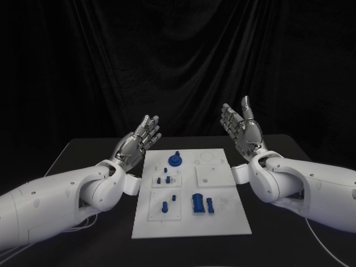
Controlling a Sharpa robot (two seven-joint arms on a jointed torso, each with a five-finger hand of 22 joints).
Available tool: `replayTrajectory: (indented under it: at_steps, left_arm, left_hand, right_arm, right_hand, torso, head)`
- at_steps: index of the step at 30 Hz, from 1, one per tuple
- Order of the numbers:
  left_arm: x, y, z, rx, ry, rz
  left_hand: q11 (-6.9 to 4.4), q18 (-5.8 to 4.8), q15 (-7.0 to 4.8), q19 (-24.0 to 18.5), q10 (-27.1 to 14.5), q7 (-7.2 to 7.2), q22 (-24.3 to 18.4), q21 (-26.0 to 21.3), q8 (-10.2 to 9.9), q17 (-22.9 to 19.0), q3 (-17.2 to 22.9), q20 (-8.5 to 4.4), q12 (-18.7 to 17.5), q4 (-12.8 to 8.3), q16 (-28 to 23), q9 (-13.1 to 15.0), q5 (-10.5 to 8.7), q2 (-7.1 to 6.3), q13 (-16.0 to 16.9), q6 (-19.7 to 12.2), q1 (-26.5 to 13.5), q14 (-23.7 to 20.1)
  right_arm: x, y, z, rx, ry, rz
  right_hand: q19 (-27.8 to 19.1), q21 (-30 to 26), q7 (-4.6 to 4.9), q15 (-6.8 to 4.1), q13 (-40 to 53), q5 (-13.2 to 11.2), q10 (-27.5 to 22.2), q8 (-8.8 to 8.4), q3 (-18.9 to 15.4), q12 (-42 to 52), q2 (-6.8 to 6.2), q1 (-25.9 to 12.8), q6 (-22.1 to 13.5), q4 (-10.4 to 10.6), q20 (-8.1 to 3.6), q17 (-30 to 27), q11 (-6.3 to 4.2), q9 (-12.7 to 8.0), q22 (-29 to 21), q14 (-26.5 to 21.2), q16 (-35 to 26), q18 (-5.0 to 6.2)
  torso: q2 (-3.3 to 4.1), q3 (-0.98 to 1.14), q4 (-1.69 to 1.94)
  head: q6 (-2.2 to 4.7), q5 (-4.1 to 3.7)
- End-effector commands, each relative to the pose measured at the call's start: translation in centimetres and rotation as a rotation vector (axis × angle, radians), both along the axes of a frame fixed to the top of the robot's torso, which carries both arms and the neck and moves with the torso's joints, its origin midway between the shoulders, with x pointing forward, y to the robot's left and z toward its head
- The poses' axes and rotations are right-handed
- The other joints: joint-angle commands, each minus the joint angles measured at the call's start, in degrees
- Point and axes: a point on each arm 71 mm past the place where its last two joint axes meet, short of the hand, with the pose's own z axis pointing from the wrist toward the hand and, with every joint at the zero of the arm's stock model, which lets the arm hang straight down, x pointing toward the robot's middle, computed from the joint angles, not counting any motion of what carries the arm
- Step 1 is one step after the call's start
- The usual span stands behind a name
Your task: Assemble the parts on the task board
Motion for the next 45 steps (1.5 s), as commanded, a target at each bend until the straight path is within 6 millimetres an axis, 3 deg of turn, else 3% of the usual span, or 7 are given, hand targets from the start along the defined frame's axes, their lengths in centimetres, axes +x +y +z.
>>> replayTrajectory:
  at_steps: [1, 2, 3, 6, 7, 9, 45]
  left_arm:
    - [0.4, 0.3, 0.0, 0.081, 0.027, 0.196]
    - [0.4, 0.2, 0.2, 0.087, 0.029, 0.220]
    - [0.4, 0.1, 0.3, 0.093, 0.032, 0.245]
    - [0.5, -0.1, 0.8, 0.110, 0.042, 0.317]
    - [0.6, -0.2, 1.0, 0.117, 0.047, 0.348]
    - [0.6, -0.3, 1.3, 0.125, 0.054, 0.385]
    - [0.5, -0.5, 1.9, 0.145, 0.073, 0.478]
  left_hand:
    - [0.20, -1.84, -1.61, -0.03, -0.04, -0.16, -0.21, -0.39, -0.27, -0.06, 0.68, -2.23, -1.25, -2.48, -0.21, -0.14, -1.44, -2.48, -0.12, -2.08, -11.02, 0.00]
    - [0.20, -1.90, -1.61, -0.03, -0.04, -0.16, -0.21, -0.39, -0.27, -0.06, 0.68, -2.39, -1.25, -2.62, -0.21, -0.14, -1.44, -2.63, -0.12, -2.33, -11.68, 0.00]
    - [0.20, -6.12, -1.61, -0.03, -0.04, -0.16, -0.21, -0.39, -0.27, -0.06, 0.68, -2.53, -1.25, -2.87, -0.21, -0.14, -1.44, -2.83, -0.12, -2.42, -12.55, 0.00]
    - [0.20, -6.12, -1.61, -0.03, -0.04, -0.16, -0.21, -0.39, -0.27, -0.06, 0.68, -2.96, -1.25, -3.33, -0.21, -0.14, -1.44, -3.33, -0.12, -6.50, -14.81, 0.00]
    - [0.20, -6.12, -1.61, -0.03, -0.04, -0.16, -0.21, -0.39, -0.27, -0.06, 0.68, -7.14, -1.25, -3.65, -0.21, -0.14, -1.44, -7.56, -0.12, -6.50, -16.02, 0.00]
    - [0.20, -6.12, -1.61, -0.03, -0.04, -0.16, -0.21, -0.39, -0.27, -0.06, 0.68, -7.14, -1.25, -7.72, -0.21, -0.14, -1.44, -7.56, -0.12, -6.50, -17.38, 0.00]
    - [0.20, -6.12, -1.61, -0.03, -0.04, -0.16, -0.21, -0.39, -0.27, -0.06, 0.68, -7.14, -1.25, -7.72, -0.21, -0.14, -1.44, -7.56, -0.12, -6.50, -33.52, 0.00]
  right_arm:
    - [0.4, -0.5, -0.5, -0.023, 0.100, -0.191]
    - [0.4, -0.3, -0.4, -0.019, 0.105, -0.204]
    - [0.5, -0.2, -0.3, -0.015, 0.109, -0.215]
    - [0.6, 0.1, -0.1, -0.007, 0.119, -0.237]
    - [0.7, 0.2, -0.1, -0.005, 0.121, -0.243]
    - [0.7, 0.2, -0.1, -0.005, 0.122, -0.244]
    - [0.7, 0.2, -0.1, -0.005, 0.122, -0.244]
  right_hand:
    - [-0.02, -0.20, -0.02, -0.29, -0.05, -0.20, 0.00, -0.20, 0.05, -0.20, 0.06, -0.35, -0.21, -0.22, -0.29, -0.05, -0.19, -0.05, -1.45, 0.00, -0.21, -0.41]
    - [-0.02, -0.20, -0.02, -0.29, -0.05, -0.20, 0.00, -0.20, 0.05, -0.20, 0.06, -0.35, -0.21, -0.22, -0.29, -0.05, -0.19, -0.05, -1.45, 0.00, -0.21, -0.41]
    - [-0.02, -0.20, -0.02, -0.29, -0.05, -0.20, 0.00, -0.20, 0.05, -0.20, 0.06, -0.35, -0.21, -0.22, -0.29, -0.05, -0.19, -0.05, -1.45, 0.00, -0.21, -0.41]
    - [-0.02, -0.20, -0.02, -0.29, -0.05, -0.20, 0.00, -0.20, 0.05, -0.20, 0.06, -0.35, -0.21, -0.22, -0.29, -0.05, -0.19, -0.05, -1.45, 0.00, -0.21, -0.41]
    - [-0.02, -0.20, -0.02, -0.29, -0.05, -0.20, 0.00, -0.20, 0.05, -0.20, 0.06, -0.35, -0.21, -0.22, -0.29, -0.05, -0.19, -0.05, -1.45, 0.00, -0.21, -0.41]
    - [-0.02, -0.20, -0.02, -0.29, -0.05, -0.20, 0.00, -0.20, 0.05, -0.20, 0.06, -0.35, -0.21, -0.22, -0.29, -0.05, -0.19, -0.05, -1.45, 0.00, -0.21, -0.41]
    - [-0.02, -0.20, -0.02, -0.29, -0.05, -0.20, 0.00, -0.20, 0.05, -0.20, 0.06, -0.35, -0.21, -0.22, -0.29, -0.05, -0.19, -0.05, -1.45, 0.00, -0.21, -0.41]
  torso:
    - [1.63, 0.54, -0.55]
    - [1.82, 0.60, -0.62]
    - [1.99, 0.65, -0.68]
    - [2.40, 0.78, -0.82]
    - [2.54, 0.83, -0.87]
    - [2.66, 0.87, -0.91]
    - [2.71, 0.88, -0.93]
  head:
    - [3.27, 0.36]
    - [3.85, 0.42]
    - [4.37, 0.47]
    - [5.62, 0.60]
    - [6.05, 0.65]
    - [6.43, 0.69]
    - [6.59, 0.70]
